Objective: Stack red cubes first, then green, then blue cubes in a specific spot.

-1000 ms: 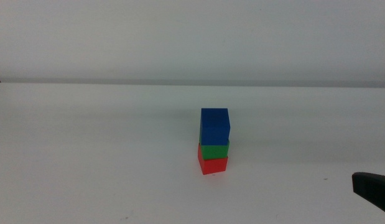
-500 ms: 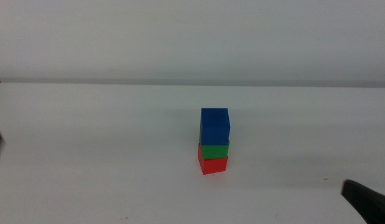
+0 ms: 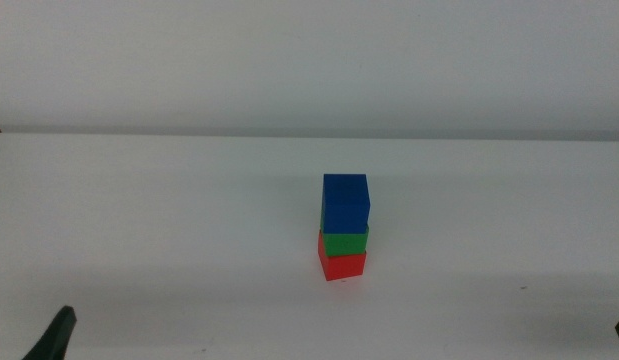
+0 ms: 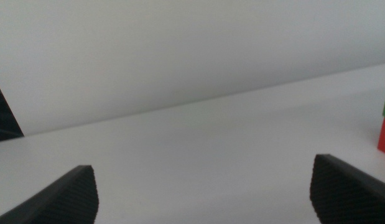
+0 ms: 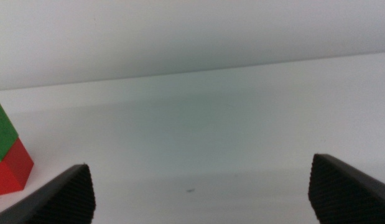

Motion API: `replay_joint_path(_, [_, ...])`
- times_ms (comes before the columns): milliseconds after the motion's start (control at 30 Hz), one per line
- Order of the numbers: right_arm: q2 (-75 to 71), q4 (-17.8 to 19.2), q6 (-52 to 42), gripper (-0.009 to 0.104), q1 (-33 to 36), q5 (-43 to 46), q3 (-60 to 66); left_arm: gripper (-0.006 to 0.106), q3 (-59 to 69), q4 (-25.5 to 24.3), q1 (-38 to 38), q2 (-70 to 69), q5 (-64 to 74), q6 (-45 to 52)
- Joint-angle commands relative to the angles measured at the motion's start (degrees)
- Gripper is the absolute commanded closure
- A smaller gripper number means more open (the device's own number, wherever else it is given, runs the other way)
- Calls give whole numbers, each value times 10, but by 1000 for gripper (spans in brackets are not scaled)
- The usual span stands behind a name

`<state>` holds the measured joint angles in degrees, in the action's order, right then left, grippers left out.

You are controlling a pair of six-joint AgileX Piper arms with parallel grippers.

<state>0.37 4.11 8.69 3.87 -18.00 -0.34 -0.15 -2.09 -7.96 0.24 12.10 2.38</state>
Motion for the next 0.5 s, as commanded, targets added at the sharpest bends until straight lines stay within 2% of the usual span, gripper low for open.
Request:
replay_joint_path(0, [-20, 15, -6, 3, -5, 22, 25, 9, 23, 7, 7, -24, -24, 0])
replay_joint_path(467, [-25, 16, -6, 3, -5, 42, 25, 10, 23, 6, 23, -23, -37, 7])
